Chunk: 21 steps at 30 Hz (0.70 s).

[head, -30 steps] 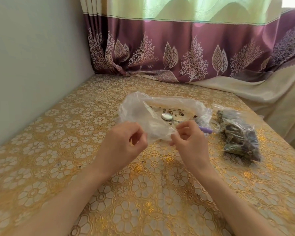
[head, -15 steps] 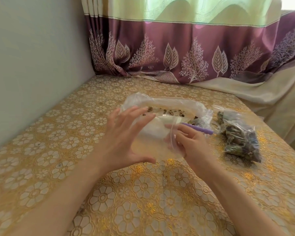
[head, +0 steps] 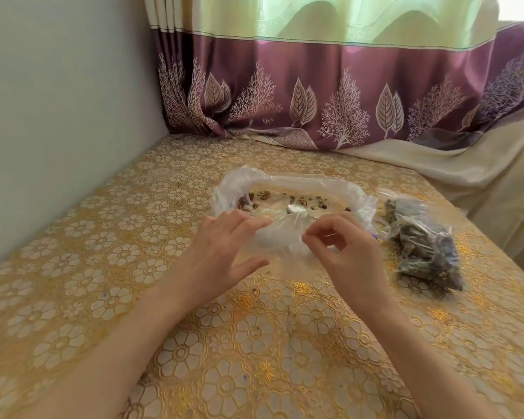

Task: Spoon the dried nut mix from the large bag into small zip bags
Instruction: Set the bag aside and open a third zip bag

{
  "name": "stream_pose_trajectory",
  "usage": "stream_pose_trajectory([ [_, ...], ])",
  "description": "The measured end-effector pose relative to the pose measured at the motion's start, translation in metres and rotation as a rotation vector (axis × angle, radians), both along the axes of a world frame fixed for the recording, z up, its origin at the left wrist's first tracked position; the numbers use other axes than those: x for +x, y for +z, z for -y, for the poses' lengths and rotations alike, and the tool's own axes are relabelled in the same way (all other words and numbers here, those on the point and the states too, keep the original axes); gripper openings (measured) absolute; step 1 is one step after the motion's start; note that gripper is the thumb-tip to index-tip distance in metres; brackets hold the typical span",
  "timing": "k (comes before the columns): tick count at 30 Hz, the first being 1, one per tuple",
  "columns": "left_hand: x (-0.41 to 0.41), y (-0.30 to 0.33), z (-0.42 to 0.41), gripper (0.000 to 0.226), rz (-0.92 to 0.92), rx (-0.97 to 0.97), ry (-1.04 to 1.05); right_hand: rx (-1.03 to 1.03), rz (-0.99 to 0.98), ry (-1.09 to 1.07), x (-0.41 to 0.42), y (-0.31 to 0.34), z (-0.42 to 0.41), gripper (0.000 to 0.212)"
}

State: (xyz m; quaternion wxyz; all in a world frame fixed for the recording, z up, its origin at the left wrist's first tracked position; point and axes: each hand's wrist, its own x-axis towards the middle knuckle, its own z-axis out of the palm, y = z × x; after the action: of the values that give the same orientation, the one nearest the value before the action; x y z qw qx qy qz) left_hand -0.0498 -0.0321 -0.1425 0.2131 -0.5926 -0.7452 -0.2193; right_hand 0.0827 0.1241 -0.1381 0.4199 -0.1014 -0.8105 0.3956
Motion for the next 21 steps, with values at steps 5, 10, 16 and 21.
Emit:
stream_pose_trajectory([
  [5,0.0,0.002,0.001,0.051,0.007,-0.005,-0.012,-0.099,0.096,0.209,0.001,-0.001,0.002,0.023],
  [10,-0.001,0.002,0.002,0.05,0.003,-0.02,-0.006,-0.18,0.165,0.358,0.005,0.003,-0.001,0.035],
  [16,-0.013,0.007,0.009,0.041,0.144,0.045,-0.042,-0.214,0.165,0.286,0.008,0.003,-0.015,0.045],
  [21,-0.025,0.012,0.02,0.027,0.208,0.107,0.005,-0.137,0.176,0.197,0.009,0.003,-0.024,0.066],
])
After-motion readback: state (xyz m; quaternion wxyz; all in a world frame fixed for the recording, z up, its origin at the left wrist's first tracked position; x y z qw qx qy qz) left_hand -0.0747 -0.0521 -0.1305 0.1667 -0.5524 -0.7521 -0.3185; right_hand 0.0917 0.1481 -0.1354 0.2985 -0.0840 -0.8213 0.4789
